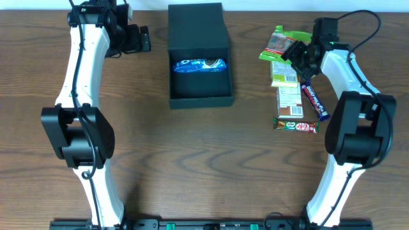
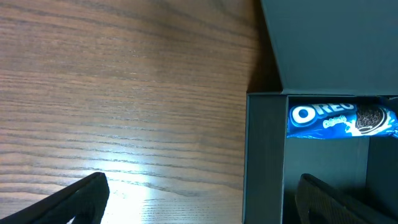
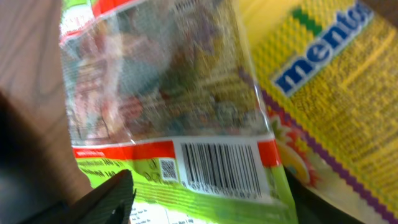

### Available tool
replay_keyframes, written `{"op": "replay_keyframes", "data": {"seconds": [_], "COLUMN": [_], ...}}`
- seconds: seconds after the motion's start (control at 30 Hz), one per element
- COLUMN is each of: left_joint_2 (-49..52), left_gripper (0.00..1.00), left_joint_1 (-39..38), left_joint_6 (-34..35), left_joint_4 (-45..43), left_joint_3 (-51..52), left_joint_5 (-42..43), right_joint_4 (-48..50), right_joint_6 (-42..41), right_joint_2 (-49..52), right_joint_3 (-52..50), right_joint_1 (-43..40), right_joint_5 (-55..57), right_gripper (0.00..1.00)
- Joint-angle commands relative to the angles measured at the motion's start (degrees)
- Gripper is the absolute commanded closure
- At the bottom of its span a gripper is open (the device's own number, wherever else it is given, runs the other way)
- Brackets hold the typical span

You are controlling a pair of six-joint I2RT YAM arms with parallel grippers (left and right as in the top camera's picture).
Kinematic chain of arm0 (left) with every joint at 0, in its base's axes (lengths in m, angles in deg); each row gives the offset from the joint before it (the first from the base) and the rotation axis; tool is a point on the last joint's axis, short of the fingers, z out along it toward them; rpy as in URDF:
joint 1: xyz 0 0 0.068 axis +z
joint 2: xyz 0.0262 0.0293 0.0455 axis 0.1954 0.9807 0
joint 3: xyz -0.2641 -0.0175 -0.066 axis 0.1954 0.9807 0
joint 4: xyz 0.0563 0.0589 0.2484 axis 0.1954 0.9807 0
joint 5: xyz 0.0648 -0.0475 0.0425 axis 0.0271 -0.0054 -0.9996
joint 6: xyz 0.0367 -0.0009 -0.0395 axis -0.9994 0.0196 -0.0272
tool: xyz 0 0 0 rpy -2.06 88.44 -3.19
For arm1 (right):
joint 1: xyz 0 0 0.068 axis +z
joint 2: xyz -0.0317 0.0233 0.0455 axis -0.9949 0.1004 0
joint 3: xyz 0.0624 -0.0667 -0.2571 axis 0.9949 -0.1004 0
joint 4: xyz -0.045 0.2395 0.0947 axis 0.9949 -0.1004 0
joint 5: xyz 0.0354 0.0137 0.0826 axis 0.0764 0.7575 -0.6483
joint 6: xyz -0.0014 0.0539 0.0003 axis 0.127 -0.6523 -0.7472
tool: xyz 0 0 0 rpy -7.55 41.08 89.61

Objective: Pack container
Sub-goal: 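Lower the right gripper onto the green candy bag and grasp it, then carry the green candy bag with the right gripper over the box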

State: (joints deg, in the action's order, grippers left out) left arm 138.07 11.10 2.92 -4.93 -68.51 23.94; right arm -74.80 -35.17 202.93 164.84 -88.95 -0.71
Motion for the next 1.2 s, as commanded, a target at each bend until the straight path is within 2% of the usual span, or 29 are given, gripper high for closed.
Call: {"op": "replay_keyframes", "data": {"seconds": [0.0,0.13,0.17,0.23,0.3,0.33,0.57,0.73,0.93,1.17], "left_joint_2": [0.81,0.81,0.81,0.81,0.81,0.81,0.81,0.81,0.81,0.81], "left_gripper": [0.03,0.03,0.03,0.03,0.03,0.03,0.03,0.03,0.03,0.02], "left_joint_1": [0.13,0.13,0.13,0.13,0.13,0.13,0.13,0.13,0.13,0.15], "left_joint_6": [-0.81,-0.81,-0.81,-0.81,-0.79,-0.79,-0.79,-0.79,-0.79,-0.79], "left_joint_4": [-0.02,-0.07,-0.11,-0.22,-0.42,-0.46,-0.61,-0.55,-0.63,-1.14], "left_joint_3": [0.20,0.20,0.20,0.20,0.20,0.20,0.20,0.20,0.20,0.20], "left_joint_5": [0.68,0.68,0.68,0.68,0.68,0.68,0.68,0.68,0.68,1.27], "right_joint_4": [1.16,2.16,2.21,2.32,2.49,2.54,4.63,4.85,4.83,6.01], "right_joint_6": [0.81,0.81,0.81,0.83,0.83,1.03,8.17,12.94,21.94,24.85], "right_joint_2": [0.48,0.48,0.48,0.59,0.63,0.66,0.57,-0.66,-7.08,-16.22], "right_joint_3": [-0.50,-0.50,-0.50,-0.52,-0.52,-0.52,-0.50,-0.15,0.31,0.35], "right_joint_1": [0.31,0.28,0.31,0.28,0.28,0.28,0.28,0.37,1.70,2.91], "right_joint_5": [1.20,2.14,2.62,3.04,3.41,3.74,3.65,-2.03,-3.91,-10.84], "right_gripper": [0.34,0.41,0.45,0.64,0.90,0.99,0.99,0.99,0.99,0.99]}}
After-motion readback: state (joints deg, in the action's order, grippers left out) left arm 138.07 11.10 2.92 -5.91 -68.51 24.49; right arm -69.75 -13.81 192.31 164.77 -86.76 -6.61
